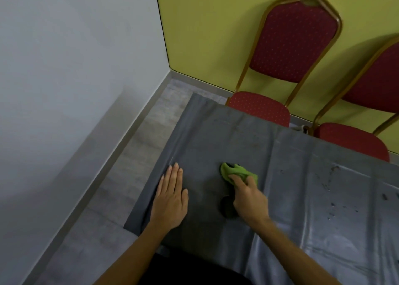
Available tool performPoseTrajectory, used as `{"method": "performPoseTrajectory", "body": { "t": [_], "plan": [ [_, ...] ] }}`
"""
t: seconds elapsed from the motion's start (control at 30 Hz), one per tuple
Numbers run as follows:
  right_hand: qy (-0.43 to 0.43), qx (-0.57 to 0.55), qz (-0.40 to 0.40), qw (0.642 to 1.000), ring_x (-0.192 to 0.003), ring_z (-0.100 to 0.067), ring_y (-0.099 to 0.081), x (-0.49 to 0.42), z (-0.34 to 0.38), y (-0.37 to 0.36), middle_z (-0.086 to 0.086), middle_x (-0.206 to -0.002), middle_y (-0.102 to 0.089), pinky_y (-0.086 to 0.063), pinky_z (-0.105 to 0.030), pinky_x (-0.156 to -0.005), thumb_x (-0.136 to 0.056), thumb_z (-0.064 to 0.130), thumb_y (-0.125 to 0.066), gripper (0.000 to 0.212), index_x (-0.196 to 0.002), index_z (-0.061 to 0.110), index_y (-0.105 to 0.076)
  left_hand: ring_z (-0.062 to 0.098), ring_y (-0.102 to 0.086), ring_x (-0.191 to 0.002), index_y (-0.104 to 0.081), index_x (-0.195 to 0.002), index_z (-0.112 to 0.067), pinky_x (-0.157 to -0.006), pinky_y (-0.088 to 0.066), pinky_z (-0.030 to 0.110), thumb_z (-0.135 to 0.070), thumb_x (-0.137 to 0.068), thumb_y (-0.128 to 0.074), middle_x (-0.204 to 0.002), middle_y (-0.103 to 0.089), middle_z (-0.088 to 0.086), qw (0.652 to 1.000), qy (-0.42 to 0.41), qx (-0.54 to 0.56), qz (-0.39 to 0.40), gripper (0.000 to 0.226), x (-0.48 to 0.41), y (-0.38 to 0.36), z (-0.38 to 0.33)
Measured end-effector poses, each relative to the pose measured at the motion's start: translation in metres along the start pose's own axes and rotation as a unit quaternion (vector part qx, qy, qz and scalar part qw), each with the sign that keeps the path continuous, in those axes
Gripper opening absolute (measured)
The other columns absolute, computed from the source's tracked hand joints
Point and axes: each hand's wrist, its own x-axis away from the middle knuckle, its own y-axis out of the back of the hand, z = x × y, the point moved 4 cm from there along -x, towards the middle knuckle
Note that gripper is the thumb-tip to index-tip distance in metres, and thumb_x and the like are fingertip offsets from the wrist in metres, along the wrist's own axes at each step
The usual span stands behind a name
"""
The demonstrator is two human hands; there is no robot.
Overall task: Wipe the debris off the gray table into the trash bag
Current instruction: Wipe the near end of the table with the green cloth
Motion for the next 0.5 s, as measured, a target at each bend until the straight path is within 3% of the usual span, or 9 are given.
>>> {"method": "performPoseTrajectory", "body": {
  "t": [0.17,0.33,0.5],
  "plan": [
    [-0.059,-0.034,-0.051,0.996,-0.101,-0.038,-0.063,-0.039,-0.05,0.038,-0.007,-0.134,-0.05,-0.055,-0.047,-0.078,-0.088,0.017,-0.055,0.042,-0.122,0.041,-0.062,0.023,0.003,-0.152,-0.005,-0.156,-0.007,-0.124,-0.003,0.038,-0.04,-0.102,-0.026,-0.165,0.002,0.008,1.0,0.004,-0.007,0.007,0.066,-0.002,-0.001,0.002],
    [-0.148,-0.139,-0.092,0.975,-0.112,-0.038,-0.057,-0.058,-0.023,0.037,-0.012,-0.133,-0.05,-0.049,-0.045,-0.092,-0.09,0.016,-0.052,0.038,-0.125,0.028,-0.061,0.023,0.0,-0.153,-0.008,-0.156,-0.006,-0.123,-0.004,0.038,-0.038,-0.101,-0.027,-0.165,-0.003,0.009,1.0,0.011,0.001,-0.001,0.066,-0.001,-0.001,0.001],
    [-0.051,-0.13,-0.03,0.99,-0.113,-0.037,-0.055,-0.03,0.034,0.0,-0.01,-0.131,-0.049,-0.05,-0.046,-0.088,-0.094,0.021,-0.05,0.037,-0.129,0.026,-0.057,0.024,-0.004,-0.152,-0.014,-0.155,-0.005,-0.123,-0.015,0.043,-0.036,-0.1,-0.029,-0.164,-0.008,0.01,0.999,0.01,0.032,-0.007,0.065,0.0,0.001,-0.001]
  ]
}}
